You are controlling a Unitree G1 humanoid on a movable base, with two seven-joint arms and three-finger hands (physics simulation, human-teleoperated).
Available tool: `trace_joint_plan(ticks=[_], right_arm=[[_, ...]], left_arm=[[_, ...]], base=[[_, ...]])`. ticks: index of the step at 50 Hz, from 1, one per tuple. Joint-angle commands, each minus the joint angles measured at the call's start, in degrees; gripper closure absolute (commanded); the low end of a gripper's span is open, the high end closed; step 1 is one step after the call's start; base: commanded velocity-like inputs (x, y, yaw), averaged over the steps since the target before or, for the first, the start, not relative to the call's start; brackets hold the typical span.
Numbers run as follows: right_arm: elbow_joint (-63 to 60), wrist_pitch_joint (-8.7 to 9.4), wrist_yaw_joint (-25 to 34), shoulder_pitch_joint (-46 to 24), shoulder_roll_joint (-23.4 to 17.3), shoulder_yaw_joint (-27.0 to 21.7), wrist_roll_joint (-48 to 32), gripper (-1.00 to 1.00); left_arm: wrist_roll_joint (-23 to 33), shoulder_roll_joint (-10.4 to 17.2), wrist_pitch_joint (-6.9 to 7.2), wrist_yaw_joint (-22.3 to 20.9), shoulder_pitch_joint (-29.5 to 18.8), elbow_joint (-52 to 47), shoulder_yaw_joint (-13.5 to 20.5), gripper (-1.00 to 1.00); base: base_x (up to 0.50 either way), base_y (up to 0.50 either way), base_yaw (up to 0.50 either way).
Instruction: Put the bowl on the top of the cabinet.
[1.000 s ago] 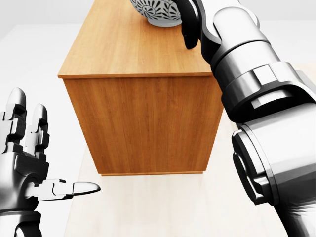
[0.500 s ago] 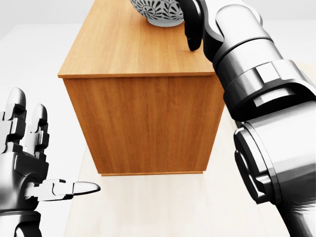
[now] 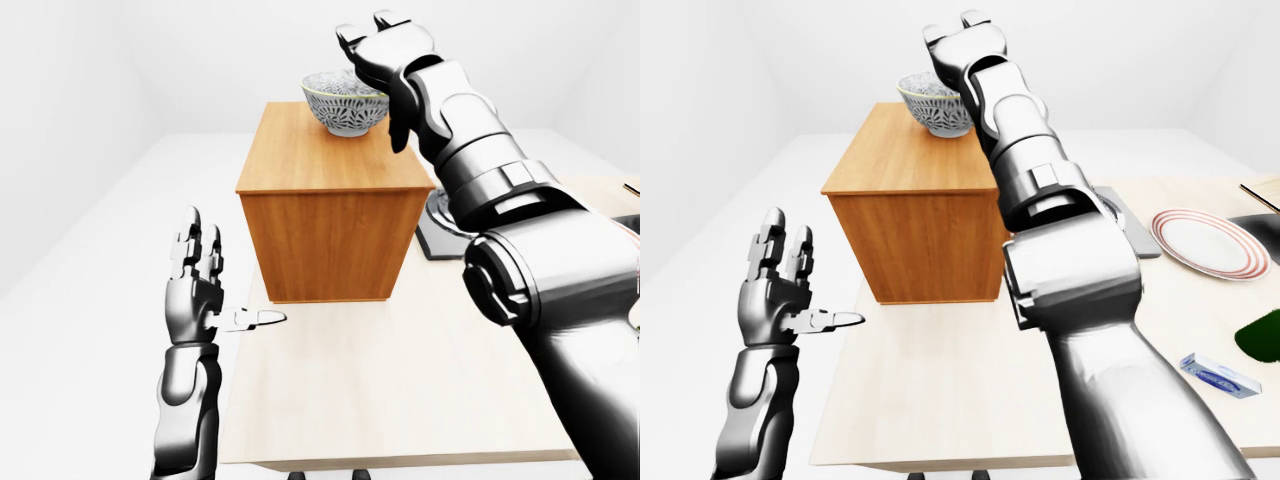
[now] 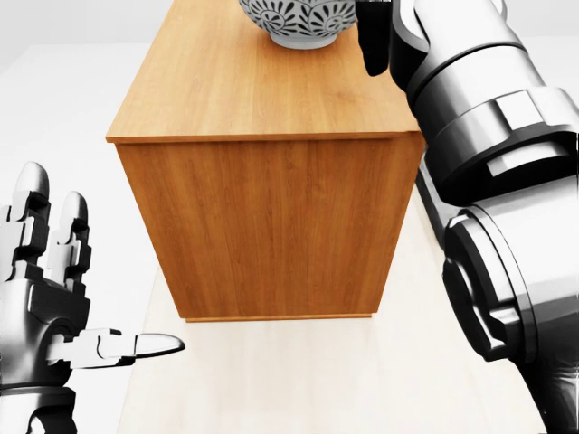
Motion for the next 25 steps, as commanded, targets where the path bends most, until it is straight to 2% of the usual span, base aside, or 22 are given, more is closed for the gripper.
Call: trace_joint_plan(ticks=[1,25], right_arm=[[1.46,0.00,6.42,-23.53,-31.23,-8.37,-15.99,-1.00],[1.41,0.00,6.43,-23.53,-34.68,-9.77,-21.40,-1.00]], left_arm=[[0.78,-0.18,0.00,0.00,0.13,1.39,-0.22,-1.00],[1.06,-0.18,0.00,0.21,0.53,0.48,-0.62,-1.00]], base=[[0.00,0.00,0.00],[0.00,0.00,0.00]])
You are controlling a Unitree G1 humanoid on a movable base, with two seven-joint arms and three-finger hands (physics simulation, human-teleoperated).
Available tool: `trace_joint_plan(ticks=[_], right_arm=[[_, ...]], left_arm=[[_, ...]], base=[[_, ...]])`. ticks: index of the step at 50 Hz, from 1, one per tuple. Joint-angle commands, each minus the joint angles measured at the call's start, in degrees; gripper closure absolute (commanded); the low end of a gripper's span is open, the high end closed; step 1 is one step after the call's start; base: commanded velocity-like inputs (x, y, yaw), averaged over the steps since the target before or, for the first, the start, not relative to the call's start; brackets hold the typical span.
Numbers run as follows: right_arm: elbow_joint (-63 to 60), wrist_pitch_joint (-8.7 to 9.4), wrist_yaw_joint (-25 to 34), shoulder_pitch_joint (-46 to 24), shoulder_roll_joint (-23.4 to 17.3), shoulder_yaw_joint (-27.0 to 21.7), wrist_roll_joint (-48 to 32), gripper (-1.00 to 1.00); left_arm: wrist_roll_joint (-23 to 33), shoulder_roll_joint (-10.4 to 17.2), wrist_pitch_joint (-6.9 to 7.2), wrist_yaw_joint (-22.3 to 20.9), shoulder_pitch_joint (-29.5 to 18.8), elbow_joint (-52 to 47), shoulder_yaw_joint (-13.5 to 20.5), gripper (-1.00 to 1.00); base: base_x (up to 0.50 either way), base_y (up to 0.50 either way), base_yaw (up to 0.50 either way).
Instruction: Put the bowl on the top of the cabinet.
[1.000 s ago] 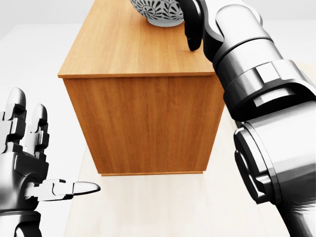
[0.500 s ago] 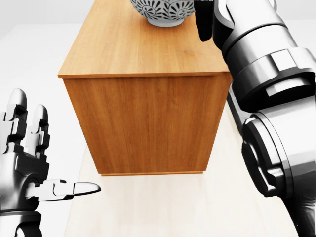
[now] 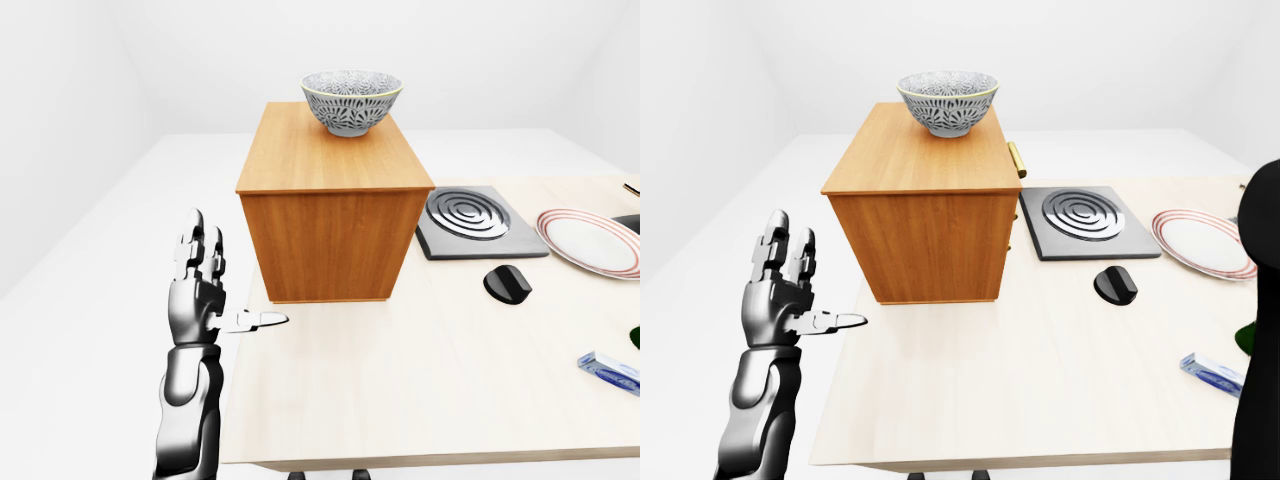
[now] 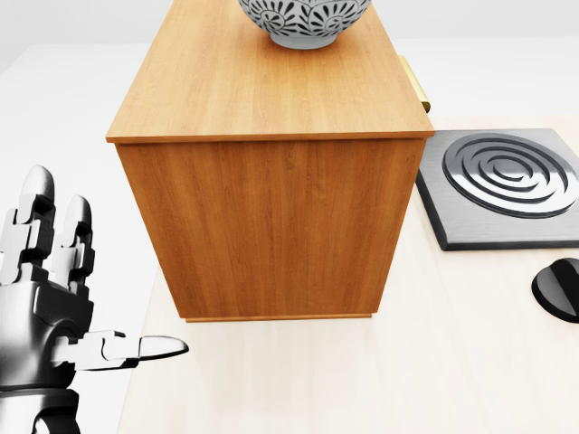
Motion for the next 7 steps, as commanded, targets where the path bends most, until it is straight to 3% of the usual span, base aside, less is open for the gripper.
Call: trace_joint_plan(ticks=[1,7], right_arm=[[1.17,0.00,0.10,0.00,-4.06,-1.50,-3.21,-1.00],[1.09,0.00,-1.76,0.00,-4.70,-3.02,-2.28,-1.00]], left_arm=[[0.13,-0.01,0.00,-0.03,0.16,0.00,-0.10,-1.00],[0.17,-0.06,0.00,-0.07,0.24,0.28,-0.09,-1.00]], base=[[0.00,0.00,0.00],[0.00,0.00,0.00]])
